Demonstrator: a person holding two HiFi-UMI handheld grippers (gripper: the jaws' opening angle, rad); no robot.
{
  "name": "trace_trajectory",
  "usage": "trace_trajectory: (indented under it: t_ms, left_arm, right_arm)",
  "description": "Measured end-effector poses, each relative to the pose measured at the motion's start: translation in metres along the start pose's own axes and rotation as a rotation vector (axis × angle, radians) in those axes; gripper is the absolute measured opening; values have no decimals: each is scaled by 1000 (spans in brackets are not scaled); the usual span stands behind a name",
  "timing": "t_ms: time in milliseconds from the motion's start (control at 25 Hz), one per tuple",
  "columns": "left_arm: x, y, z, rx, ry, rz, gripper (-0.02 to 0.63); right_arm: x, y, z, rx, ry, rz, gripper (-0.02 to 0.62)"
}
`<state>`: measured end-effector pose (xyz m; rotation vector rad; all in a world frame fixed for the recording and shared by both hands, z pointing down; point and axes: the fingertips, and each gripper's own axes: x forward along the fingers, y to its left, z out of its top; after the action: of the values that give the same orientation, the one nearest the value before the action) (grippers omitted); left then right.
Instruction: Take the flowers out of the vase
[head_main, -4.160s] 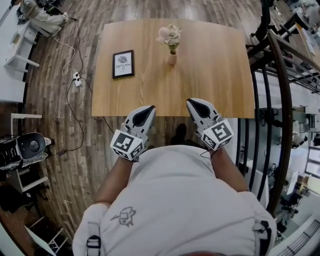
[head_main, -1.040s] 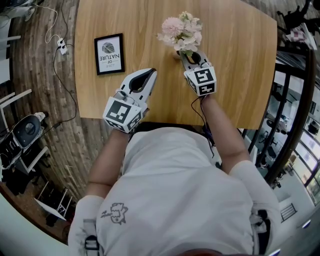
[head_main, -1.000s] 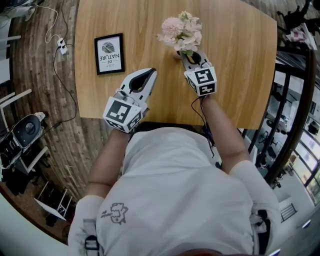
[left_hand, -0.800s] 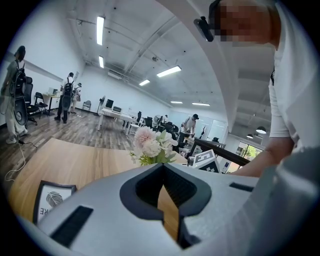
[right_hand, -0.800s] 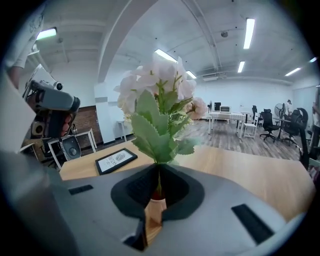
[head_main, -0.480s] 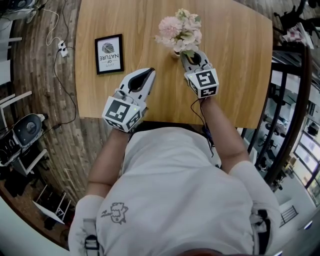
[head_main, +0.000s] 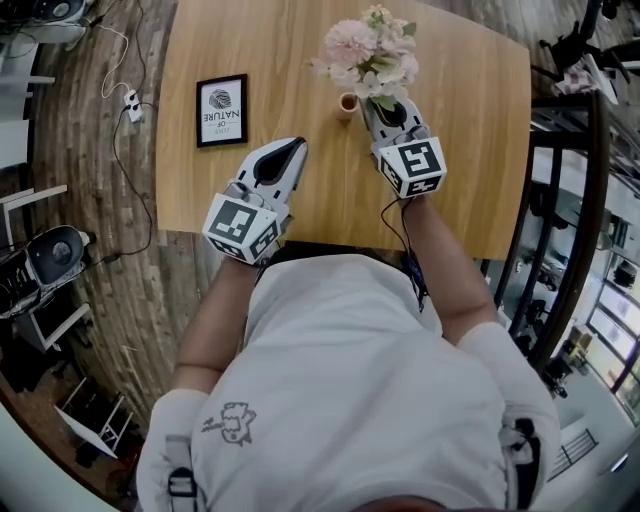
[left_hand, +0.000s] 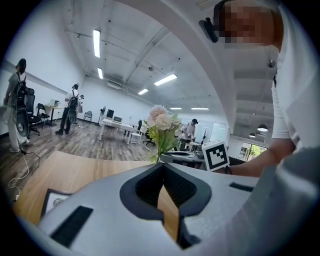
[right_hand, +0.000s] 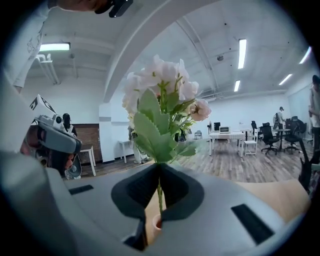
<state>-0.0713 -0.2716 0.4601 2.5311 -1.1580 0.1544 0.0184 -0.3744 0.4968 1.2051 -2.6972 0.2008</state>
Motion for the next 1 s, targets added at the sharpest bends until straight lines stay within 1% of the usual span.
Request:
trace_trajectory:
  t_ms: [240,360,680,800,1000]
  left_arm:
    - [-15,-18,12,12,-49,14,5]
    - [-18,-31,15,28,-71,23,5]
    - [-42,-71,16,37,-111,55,5]
    - [-53,-85,11,35,-123,67,5]
    - [-71,-100,3,49,-153,100,5]
  right_arm:
    - [-32,10,28,-24,-53,13,12]
    - [-52,14,34,-32,-71,26,12]
    - [-107,34,44,-50,-94,58,12]
    - [-128,41,44,-48,-100,66,12]
    - [-156,49,30,-61,-95,80,12]
